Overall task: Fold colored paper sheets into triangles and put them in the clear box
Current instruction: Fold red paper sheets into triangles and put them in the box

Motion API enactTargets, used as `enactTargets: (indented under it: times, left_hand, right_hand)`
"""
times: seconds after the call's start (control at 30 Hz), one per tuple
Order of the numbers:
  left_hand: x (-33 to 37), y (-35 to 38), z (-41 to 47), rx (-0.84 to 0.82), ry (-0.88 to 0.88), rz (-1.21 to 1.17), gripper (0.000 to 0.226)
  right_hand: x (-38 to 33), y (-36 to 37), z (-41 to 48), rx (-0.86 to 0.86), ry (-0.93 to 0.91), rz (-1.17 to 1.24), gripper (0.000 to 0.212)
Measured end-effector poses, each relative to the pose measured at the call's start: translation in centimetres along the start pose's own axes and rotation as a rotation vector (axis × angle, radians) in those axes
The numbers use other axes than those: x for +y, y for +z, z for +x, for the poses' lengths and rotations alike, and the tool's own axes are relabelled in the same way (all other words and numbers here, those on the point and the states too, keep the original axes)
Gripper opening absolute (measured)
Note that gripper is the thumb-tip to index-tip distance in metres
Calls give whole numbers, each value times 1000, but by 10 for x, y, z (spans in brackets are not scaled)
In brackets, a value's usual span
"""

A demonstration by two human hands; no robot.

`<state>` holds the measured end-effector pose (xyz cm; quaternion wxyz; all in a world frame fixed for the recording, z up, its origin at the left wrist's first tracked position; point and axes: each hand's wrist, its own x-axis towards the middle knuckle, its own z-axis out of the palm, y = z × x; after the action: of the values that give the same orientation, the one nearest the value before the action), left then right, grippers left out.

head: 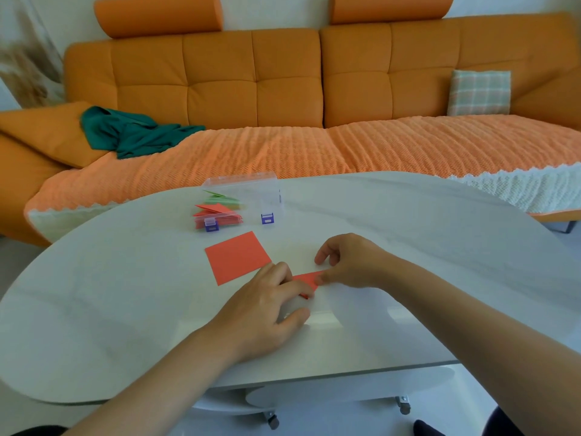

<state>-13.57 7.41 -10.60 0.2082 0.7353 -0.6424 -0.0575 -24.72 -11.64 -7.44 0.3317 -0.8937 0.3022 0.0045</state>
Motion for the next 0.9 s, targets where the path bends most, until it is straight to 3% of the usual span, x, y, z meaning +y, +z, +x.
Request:
enactTargets:
  times: [0.3, 0.43, 0.53, 0.7, 0.8, 0.9]
  left_hand:
    - [3, -7, -21, -48, 23, 5, 35]
    - [11, -7, -10, 23, -17, 21, 39]
    - [8, -3, 4, 79, -55, 32, 46]
    - [-5, 1, 19, 144, -33, 24, 22]
    - [-11, -2, 24, 149, 30, 77, 14]
    - [-16, -7, 27, 95, 43, 59, 24]
  right_hand:
    - [-5, 1, 3, 1, 11, -25, 19]
    - [-6, 1, 0, -4, -14, -32, 18]
    - [-7, 5, -4, 14, -90, -54, 22]
    - [-2, 14, -8, 57, -320, -137, 9]
    - [4, 12, -7, 51, -418, -184, 15]
    - [6, 11, -5, 45, -481, -216, 22]
